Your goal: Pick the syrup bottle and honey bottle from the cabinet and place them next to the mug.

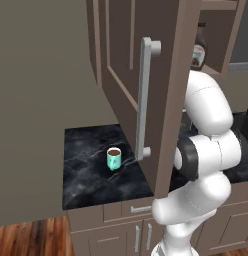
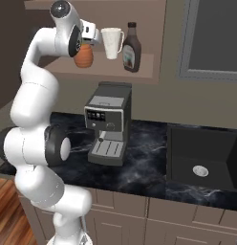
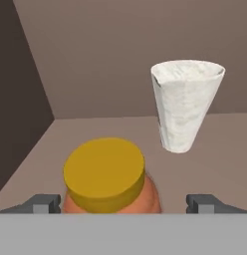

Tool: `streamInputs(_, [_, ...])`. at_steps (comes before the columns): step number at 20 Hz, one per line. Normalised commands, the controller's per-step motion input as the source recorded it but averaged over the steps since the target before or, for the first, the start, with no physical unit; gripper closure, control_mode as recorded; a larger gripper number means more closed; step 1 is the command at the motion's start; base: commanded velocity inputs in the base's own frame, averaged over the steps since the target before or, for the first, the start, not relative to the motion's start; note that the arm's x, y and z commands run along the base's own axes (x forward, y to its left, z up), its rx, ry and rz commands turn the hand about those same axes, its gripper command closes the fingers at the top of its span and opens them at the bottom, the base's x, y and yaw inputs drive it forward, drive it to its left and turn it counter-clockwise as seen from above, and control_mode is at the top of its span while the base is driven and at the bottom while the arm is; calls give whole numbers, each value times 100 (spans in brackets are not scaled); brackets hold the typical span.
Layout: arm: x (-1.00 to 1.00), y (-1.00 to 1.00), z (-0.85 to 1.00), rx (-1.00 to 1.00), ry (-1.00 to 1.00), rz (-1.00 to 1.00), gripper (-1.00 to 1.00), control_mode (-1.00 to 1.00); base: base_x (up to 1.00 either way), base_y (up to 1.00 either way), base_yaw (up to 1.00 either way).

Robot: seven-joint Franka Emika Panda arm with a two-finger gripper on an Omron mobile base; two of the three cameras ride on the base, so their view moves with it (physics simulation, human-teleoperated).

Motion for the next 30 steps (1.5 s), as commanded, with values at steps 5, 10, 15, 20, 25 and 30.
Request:
streamInputs(5, [24,19,0,-2,-1,0,-100,-100,0,0,0])
streamInputs(10, [27,25,0,-1,0,0,-100,-100,0,0,0])
streamInputs(15, [30,11,0,-1,0,0,-100,-100,0,0,0])
streamInputs(20, [2,0,0,0,0,-2,-100,-100,0,0,0])
streamInputs(25, [-1,0,-15,0,0,-2,-100,-100,0,0,0])
streamInputs(30, [0,-2,-26,0,0,0,-100,-100,0,0,0])
